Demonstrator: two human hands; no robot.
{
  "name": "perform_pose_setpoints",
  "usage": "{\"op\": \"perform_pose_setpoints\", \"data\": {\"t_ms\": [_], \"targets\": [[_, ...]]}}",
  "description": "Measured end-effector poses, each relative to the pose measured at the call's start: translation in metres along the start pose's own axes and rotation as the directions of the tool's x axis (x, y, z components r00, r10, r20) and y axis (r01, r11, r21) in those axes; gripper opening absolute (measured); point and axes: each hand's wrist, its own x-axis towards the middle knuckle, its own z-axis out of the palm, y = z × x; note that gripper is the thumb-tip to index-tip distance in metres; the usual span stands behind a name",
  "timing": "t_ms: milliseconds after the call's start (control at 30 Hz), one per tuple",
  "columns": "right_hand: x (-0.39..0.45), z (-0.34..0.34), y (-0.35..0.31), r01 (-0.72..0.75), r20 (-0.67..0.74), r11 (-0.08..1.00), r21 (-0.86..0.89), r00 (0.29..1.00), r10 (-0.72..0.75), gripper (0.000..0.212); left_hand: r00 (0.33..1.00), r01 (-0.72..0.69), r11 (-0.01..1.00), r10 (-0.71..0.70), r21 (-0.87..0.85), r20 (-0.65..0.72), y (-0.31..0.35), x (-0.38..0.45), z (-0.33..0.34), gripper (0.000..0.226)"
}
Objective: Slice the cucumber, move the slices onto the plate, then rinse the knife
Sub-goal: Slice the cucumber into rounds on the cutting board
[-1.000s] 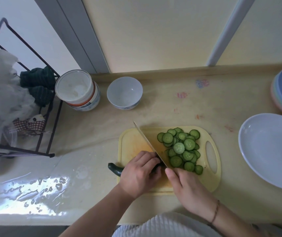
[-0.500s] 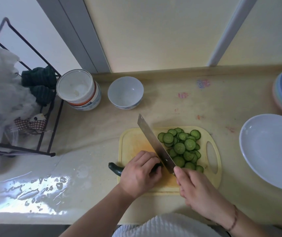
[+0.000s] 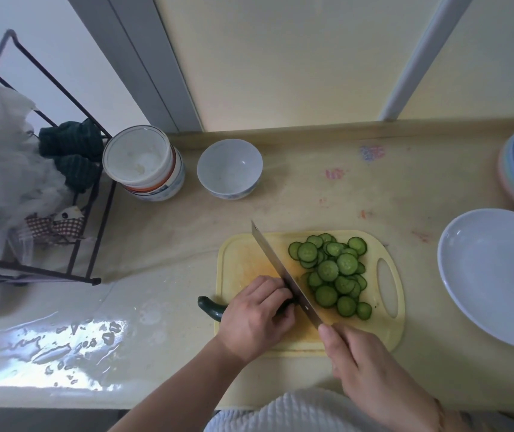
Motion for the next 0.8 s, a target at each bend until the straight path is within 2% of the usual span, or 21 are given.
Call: {"op": "perform_pose_setpoints", "data": {"t_ms": [400,633,800], "targets": [[0.041,0.015,0.008,-0.036,0.051,0.998,-0.06,0.998,0.039,0.062,1.0,-0.003,1.0,0.003,0.007,0.005,-0.002,-0.001,0.001,0.011],[0.04,-0.002,0.012,-0.131,0.086,0.99,0.061,0.988,0.125,0.053,1.0,0.021,0.999,-0.021,0.026,0.004,0.002,0.001,-0.003,0.01],[0.029,-0.004,-0.002,-0.074,0.101,0.99,0.123,0.993,0.062,0.058,1.0,0.019,1.0,-0.018,0.022,-0.014,0.001,0.0,-0.001,0.011]]}}
